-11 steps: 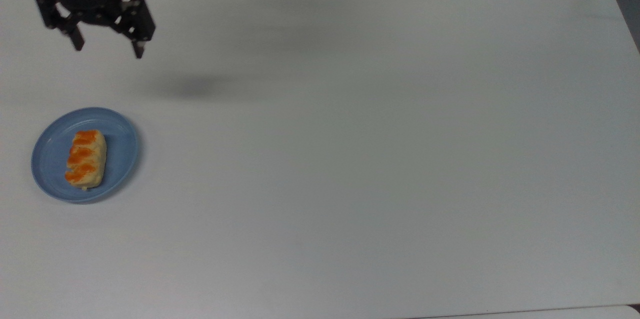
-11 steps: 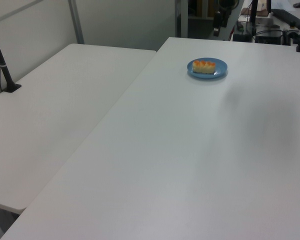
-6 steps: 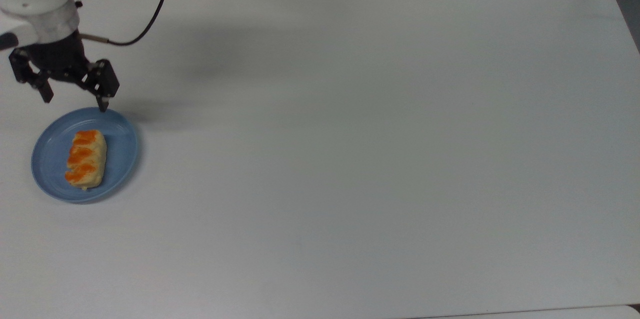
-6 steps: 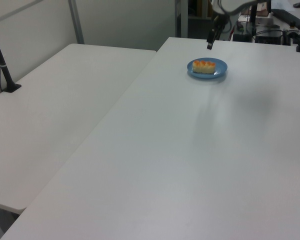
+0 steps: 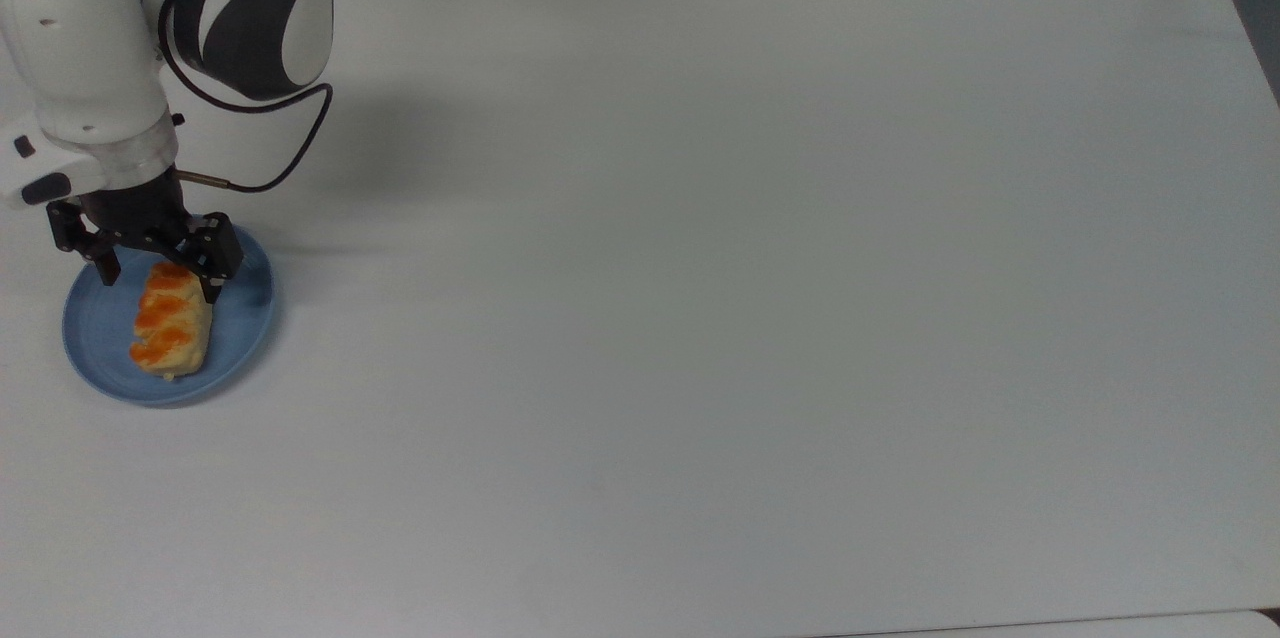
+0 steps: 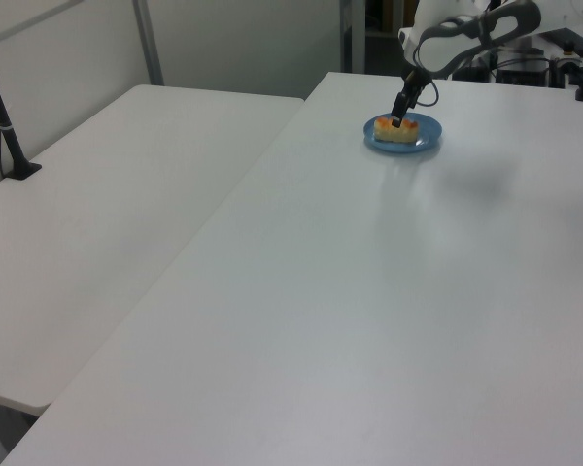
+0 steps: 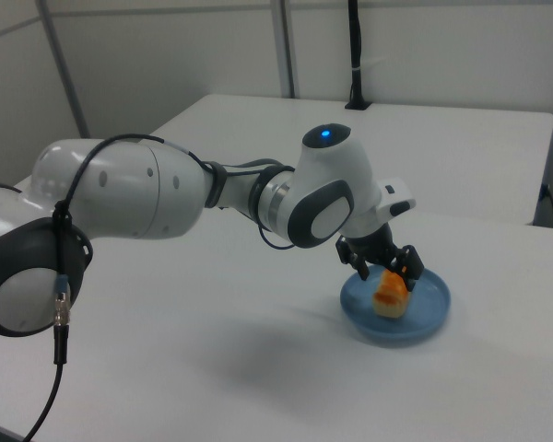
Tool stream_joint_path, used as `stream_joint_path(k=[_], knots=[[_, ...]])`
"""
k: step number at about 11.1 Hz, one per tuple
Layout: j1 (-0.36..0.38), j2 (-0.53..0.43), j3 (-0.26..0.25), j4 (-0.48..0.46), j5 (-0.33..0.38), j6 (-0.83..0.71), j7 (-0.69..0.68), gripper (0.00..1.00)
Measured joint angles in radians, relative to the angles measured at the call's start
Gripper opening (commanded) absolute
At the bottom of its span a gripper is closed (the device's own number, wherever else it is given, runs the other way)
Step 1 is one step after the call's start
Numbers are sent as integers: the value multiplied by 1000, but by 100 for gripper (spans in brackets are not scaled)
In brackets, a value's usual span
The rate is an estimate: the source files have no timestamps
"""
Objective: Put the bread on the table
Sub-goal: 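Lower the gripper around the bread roll and close it, then lift the bread roll off the plate and carry it onto the table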
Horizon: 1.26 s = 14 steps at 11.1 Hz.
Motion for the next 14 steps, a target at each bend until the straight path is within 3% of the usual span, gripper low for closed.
stream_joint_path(k=[1, 3, 5, 6, 10, 14], knots=[[0, 14, 2, 1, 0, 19, 0, 98], [0, 40, 3, 1, 0, 74, 0, 70], [1, 65, 3, 2, 0, 115, 0, 48], [1, 70, 3, 3, 0, 118, 0, 44], [0, 64, 3, 22, 0, 118, 0, 43], [29, -26, 21, 32, 1, 1, 8, 44]])
